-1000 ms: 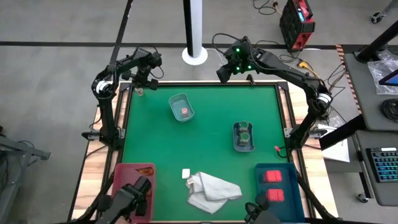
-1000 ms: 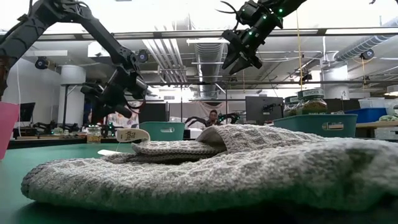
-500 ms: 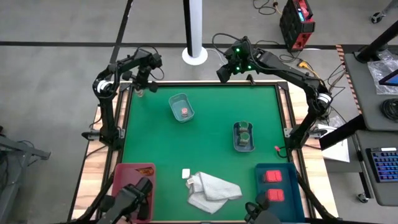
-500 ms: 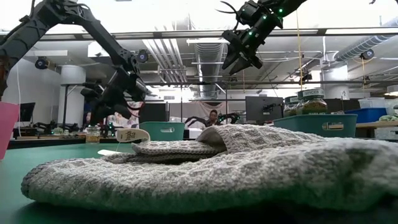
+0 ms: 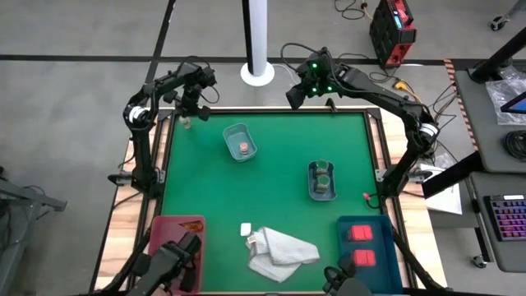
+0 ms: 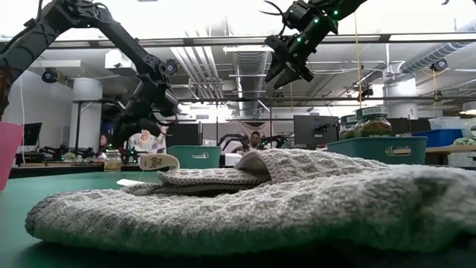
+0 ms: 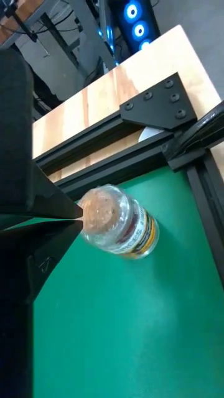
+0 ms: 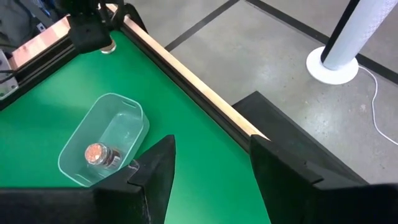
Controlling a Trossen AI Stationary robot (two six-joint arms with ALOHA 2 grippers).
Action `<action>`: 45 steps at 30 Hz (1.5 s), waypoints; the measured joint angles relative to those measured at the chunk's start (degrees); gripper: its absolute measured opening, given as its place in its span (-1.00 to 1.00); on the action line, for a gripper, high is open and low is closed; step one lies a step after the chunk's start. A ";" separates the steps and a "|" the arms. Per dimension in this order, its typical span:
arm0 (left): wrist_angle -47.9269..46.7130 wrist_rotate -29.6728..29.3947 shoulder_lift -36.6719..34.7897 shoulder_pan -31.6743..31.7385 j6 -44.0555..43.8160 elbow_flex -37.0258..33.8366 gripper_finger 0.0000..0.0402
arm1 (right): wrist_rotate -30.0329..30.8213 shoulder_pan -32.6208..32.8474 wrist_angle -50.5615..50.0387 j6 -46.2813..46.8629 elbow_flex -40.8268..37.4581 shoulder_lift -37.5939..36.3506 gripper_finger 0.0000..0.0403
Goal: Sort spices by type
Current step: Put the brown spice bottle into the green bin
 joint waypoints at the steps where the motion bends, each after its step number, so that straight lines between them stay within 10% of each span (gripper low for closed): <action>1: -0.03 -0.06 0.00 0.07 0.00 0.14 -1.00 | 0.00 0.00 0.00 0.00 0.00 0.00 -0.02; 11: -0.71 2.26 -0.07 0.22 -2.12 0.17 -0.89 | 0.00 0.00 0.10 0.00 0.00 0.00 -0.04; 26: 1.21 0.80 -0.17 1.28 -1.36 0.17 -0.06 | 0.00 0.00 0.21 0.03 0.00 0.00 -0.01; 45: 1.50 6.25 -0.08 3.58 0.42 0.07 -0.08 | 0.00 -0.13 1.14 -0.18 0.00 0.00 0.02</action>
